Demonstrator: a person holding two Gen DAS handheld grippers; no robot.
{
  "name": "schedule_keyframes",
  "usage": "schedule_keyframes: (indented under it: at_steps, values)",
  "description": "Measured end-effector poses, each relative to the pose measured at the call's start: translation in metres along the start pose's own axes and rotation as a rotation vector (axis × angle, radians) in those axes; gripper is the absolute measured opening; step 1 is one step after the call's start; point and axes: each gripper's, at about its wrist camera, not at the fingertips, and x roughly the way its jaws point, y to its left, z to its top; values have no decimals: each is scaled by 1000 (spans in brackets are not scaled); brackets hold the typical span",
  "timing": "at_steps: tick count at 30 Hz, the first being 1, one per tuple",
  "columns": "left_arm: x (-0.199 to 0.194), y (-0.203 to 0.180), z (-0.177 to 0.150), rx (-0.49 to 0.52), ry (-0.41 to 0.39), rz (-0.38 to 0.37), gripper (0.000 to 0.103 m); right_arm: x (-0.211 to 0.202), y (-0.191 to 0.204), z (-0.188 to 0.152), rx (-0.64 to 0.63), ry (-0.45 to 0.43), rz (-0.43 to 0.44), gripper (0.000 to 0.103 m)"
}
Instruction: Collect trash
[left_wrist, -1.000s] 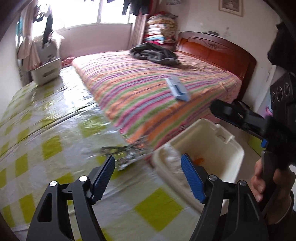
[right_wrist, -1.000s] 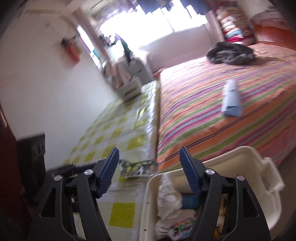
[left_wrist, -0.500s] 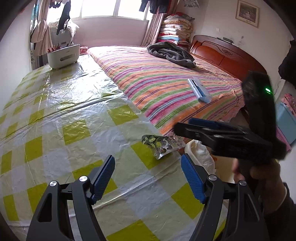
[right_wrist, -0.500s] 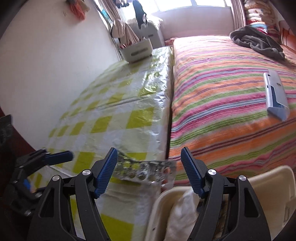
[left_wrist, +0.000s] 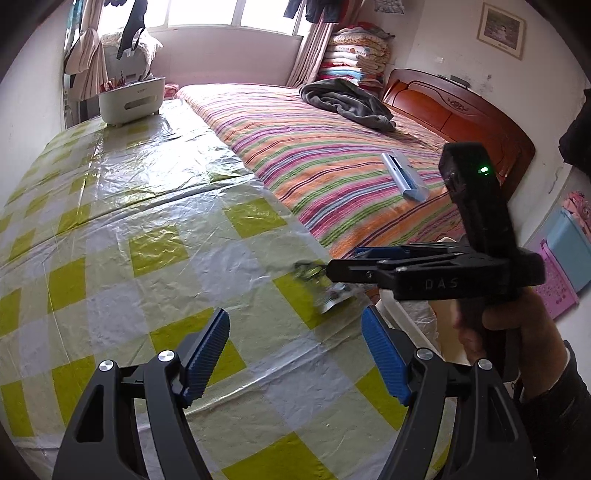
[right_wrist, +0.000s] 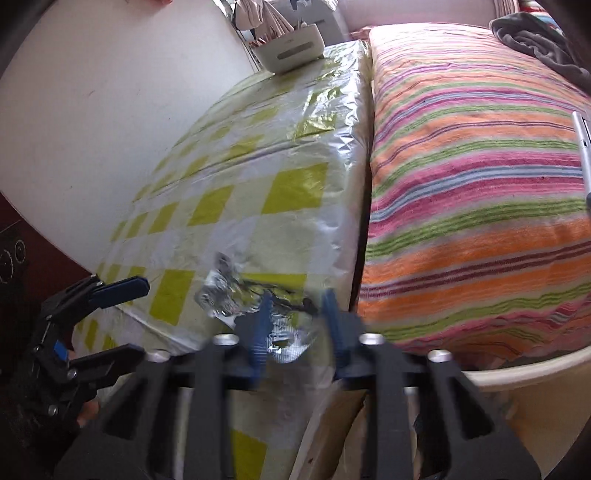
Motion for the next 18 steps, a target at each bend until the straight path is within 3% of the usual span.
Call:
schedule_keyframes:
  at_steps: [2,9,18]
  values:
    - [2,1,-1,-6,7,-1,72,0,3,-4,-13,12,-25,11]
    - [2,0,-2,-5,17,-2,72,-14,11,-13,-22,-30,-31,9]
    - [-4,-17,-3,23,5,-27,72,-91,-1,-32,11,-181,-35,6]
